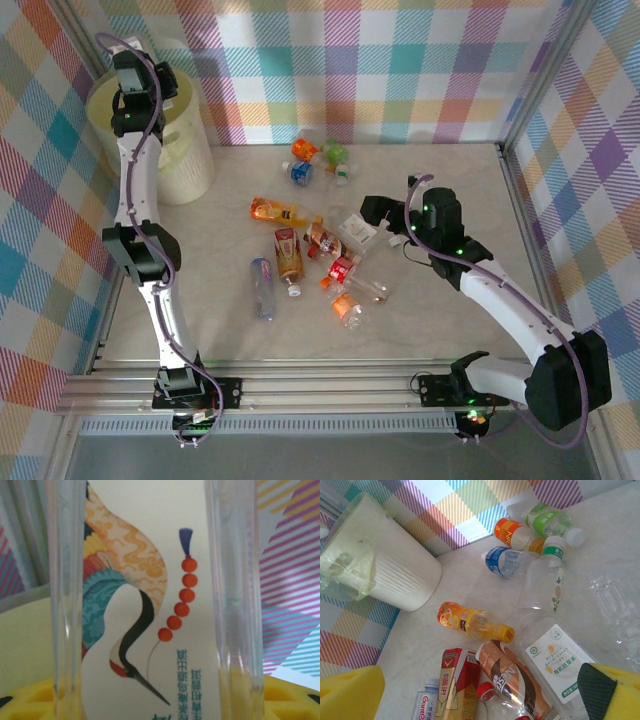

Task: Put the plastic bottles in the bin

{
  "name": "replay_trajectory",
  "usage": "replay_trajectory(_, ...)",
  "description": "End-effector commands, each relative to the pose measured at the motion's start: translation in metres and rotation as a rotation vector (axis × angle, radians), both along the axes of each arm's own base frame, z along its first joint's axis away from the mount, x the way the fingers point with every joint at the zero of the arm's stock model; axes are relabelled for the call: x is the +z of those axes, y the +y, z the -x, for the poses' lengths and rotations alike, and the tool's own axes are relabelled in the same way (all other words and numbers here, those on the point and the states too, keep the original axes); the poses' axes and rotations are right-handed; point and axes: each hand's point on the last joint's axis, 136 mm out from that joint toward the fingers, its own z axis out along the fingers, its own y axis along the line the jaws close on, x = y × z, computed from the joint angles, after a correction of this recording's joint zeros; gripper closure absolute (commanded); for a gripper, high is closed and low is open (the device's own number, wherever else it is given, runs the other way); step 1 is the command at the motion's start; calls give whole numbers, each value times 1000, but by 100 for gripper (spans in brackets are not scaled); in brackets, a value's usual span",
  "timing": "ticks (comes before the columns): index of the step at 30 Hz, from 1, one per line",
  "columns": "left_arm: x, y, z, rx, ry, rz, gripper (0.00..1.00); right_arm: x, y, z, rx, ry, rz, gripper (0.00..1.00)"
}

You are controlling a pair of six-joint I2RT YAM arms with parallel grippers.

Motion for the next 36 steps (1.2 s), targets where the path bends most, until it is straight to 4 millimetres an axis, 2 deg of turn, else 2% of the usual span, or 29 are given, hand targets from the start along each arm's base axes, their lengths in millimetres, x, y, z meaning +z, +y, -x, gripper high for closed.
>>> replay_trajectory(1, -15, -10, -9, -108, 35, 28, 57, 18, 0, 0, 4, -54, 11, 0)
replay_trajectory(7, -47, -12, -26, -177, 79, 44, 56, -1, -3, 4, 0, -5, 31, 0)
replay_trajectory(11, -63, -31, -29, -285, 117, 127, 57, -10, -7, 5, -16, 12, 50, 0)
replay_trajectory(13, -70, -38, -24, -316, 152, 161, 60, -11, -6, 6, -8, 16, 60, 0)
replay_trajectory(16, -74, -37, -14, -295, 200, 173, 61, -12, -6, 7, 2, 14, 76, 0)
replay_trajectory(22, -68, -36, 13, -252, 269, 208, 61, -11, -3, 6, 25, 14, 95, 0)
replay_trajectory(26, -67, -44, 29, -260, 280, 263, 60, -10, 2, 5, 45, 18, 85, 0)
replay_trajectory(31, -68, -62, 39, -329, 282, 354, 59, -11, 5, 5, 63, 31, 79, 0)
replay_trajectory(36, -78, -74, 37, -391, 304, 415, 56, -10, 5, 5, 64, 32, 78, 0)
